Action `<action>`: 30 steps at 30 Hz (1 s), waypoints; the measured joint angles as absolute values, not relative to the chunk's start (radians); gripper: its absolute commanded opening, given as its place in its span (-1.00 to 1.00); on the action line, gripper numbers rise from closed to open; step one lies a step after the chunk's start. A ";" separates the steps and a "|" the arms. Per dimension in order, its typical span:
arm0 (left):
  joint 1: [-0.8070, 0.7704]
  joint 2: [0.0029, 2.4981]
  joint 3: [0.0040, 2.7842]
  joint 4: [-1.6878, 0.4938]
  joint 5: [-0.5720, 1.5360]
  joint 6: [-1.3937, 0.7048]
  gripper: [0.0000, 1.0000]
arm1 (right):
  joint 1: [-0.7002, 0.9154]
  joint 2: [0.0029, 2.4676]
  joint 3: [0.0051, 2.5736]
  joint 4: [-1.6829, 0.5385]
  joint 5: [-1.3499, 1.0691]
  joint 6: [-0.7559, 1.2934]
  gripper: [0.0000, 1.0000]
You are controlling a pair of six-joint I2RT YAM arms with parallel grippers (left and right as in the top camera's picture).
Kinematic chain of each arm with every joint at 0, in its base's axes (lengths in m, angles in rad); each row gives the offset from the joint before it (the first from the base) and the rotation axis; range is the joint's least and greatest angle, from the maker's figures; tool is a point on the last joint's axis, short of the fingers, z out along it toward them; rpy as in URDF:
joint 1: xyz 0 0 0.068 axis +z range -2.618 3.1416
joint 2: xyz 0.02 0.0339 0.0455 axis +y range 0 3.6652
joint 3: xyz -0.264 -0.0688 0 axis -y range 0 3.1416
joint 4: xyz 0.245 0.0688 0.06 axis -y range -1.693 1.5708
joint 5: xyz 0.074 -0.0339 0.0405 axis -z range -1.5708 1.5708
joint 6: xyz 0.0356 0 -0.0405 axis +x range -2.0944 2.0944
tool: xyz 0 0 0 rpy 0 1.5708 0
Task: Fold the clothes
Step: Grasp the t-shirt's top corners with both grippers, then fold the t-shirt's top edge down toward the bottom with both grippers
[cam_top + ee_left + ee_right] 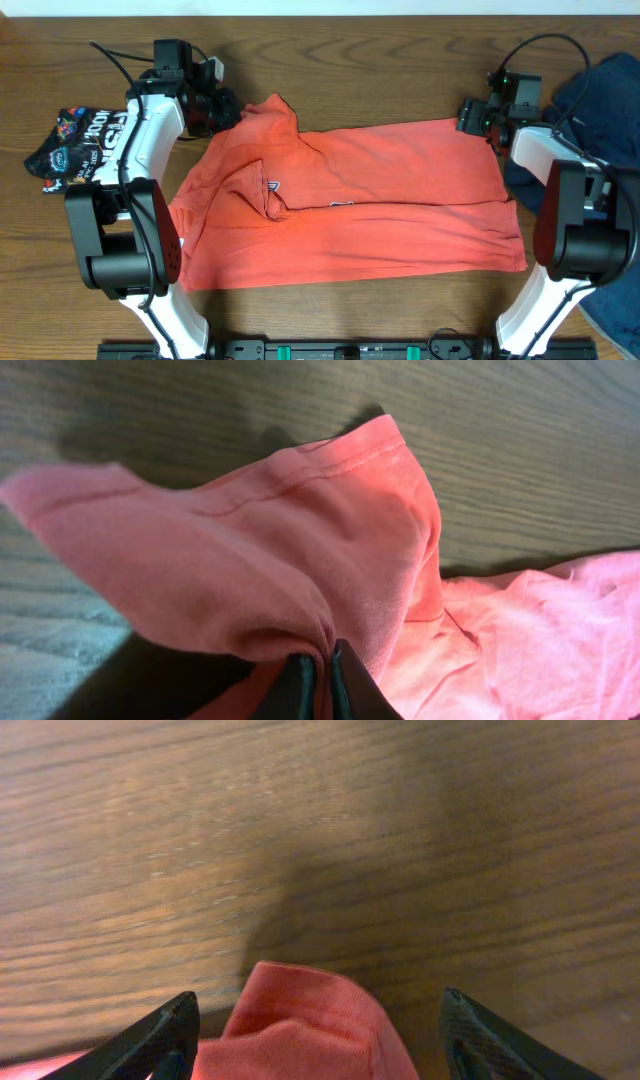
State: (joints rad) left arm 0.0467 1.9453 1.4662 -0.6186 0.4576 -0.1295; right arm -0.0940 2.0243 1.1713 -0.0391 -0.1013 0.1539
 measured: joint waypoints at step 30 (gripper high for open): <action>0.168 1.713 1.467 -1.052 0.464 -0.142 -0.90 | -0.120 1.758 1.183 -0.582 -0.063 0.216 -0.98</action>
State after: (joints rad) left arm 0.1684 1.7130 1.4670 -1.0519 0.4641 -0.1421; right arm -0.1196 1.7580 1.1828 -0.5816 -0.0628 0.2165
